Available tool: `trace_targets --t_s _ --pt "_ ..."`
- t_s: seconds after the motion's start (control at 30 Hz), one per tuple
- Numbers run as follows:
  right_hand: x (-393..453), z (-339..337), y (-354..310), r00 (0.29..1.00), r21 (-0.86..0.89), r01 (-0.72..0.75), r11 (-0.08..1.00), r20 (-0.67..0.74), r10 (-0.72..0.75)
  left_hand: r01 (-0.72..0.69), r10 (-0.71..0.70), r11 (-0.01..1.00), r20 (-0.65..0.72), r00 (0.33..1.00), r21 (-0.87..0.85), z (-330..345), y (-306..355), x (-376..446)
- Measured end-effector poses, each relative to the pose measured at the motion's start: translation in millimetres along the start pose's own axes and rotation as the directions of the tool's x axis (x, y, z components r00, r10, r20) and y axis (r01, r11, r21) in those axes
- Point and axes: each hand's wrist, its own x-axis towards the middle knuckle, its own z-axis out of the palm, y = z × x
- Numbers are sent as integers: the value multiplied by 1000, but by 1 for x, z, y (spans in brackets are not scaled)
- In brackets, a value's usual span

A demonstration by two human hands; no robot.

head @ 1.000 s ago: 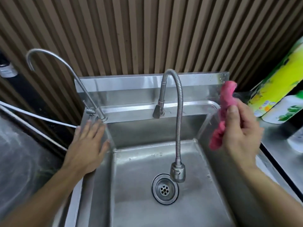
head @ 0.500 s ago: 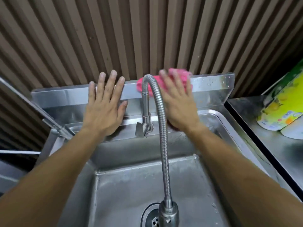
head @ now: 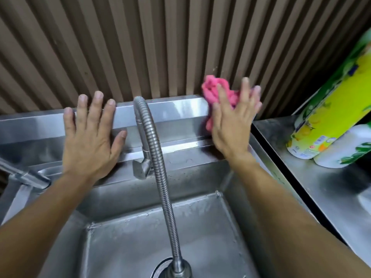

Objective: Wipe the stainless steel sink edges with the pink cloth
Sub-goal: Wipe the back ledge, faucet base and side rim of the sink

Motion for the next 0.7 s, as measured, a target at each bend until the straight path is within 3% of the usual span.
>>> trace_targets --t_s 0.03,0.07,0.1,0.17,0.23,0.3,0.37,0.47,0.53,0.6,0.67,0.7 --pt "2 -3 4 988 17 -156 988 -5 156 0 0 1000 -6 1000 -1 -1 1 0" --pt "2 -3 -3 978 18 -209 978 0 209 -2 2 1000 -8 1000 -1 0 1 1" --pt "-1 -2 -17 986 0 -168 986 10 168 -3 3 1000 -6 1000 0 0 2 1" --pt "-15 4 -55 996 -33 73 997 53 -71 9 -9 1000 -7 1000 -6 2 2 1" --pt "-28 10 -81 949 -58 307 950 93 -302 14 -15 1000 -20 1000 -12 3 2 1" --pt "-22 12 -75 916 -102 399 911 95 -390 7 -8 1000 -24 1000 -19 4 1 0" --pt "-11 12 -50 945 -150 327 933 54 -323 -3 3 1000 -14 1000 -26 3 0 0" --pt "-4 13 -28 997 -6 -48 999 -66 47 -3 3 1000 -18 1000 -20 2 1 0" --pt "-9 15 -56 987 72 -153 986 -42 157 1 -2 1000 -20 1000 -24 3 1 0" --pt "-23 15 -82 999 46 45 998 22 -46 8 -8 999 -26 1000 -31 4 1 0" --pt "-23 12 -68 949 8 305 952 88 -304 0 -1 999 -33 999 -36 5 0 -1" --pt "-16 10 -48 936 2 343 939 90 -342 -3 2 999 -39 999 -37 5 0 -1"
